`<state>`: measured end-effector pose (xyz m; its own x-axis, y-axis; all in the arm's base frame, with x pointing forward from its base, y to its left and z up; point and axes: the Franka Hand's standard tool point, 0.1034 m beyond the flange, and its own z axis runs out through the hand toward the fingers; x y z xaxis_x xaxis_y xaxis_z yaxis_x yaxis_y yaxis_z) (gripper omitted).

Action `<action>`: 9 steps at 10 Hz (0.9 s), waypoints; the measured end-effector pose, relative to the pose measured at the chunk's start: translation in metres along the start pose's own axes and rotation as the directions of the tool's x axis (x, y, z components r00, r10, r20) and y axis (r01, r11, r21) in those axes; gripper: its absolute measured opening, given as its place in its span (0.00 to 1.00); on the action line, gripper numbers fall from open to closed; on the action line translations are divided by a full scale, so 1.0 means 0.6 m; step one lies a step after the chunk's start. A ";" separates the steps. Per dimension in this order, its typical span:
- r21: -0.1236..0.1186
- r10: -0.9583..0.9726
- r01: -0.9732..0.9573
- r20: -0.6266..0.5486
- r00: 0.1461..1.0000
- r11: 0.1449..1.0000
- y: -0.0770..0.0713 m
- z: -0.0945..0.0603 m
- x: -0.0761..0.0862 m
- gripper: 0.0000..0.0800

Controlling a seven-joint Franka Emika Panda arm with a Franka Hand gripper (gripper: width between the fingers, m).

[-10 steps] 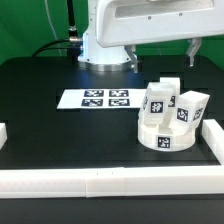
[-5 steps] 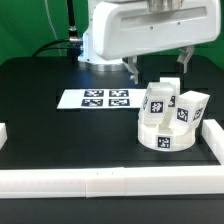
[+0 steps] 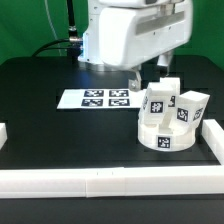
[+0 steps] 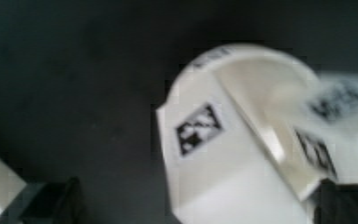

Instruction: Assemble stool

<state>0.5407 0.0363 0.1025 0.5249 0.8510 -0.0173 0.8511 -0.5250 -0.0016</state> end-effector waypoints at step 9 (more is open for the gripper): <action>-0.006 -0.563 0.566 0.088 0.821 0.824 -0.002 0.008 0.004 0.81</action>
Offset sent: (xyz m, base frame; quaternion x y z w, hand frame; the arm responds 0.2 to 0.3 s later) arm 0.0000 0.0000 0.0000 0.0000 0.0000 -0.2571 0.9664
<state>0.5407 0.0388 0.0975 -0.0492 0.9936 -0.1013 0.9988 0.0490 -0.0046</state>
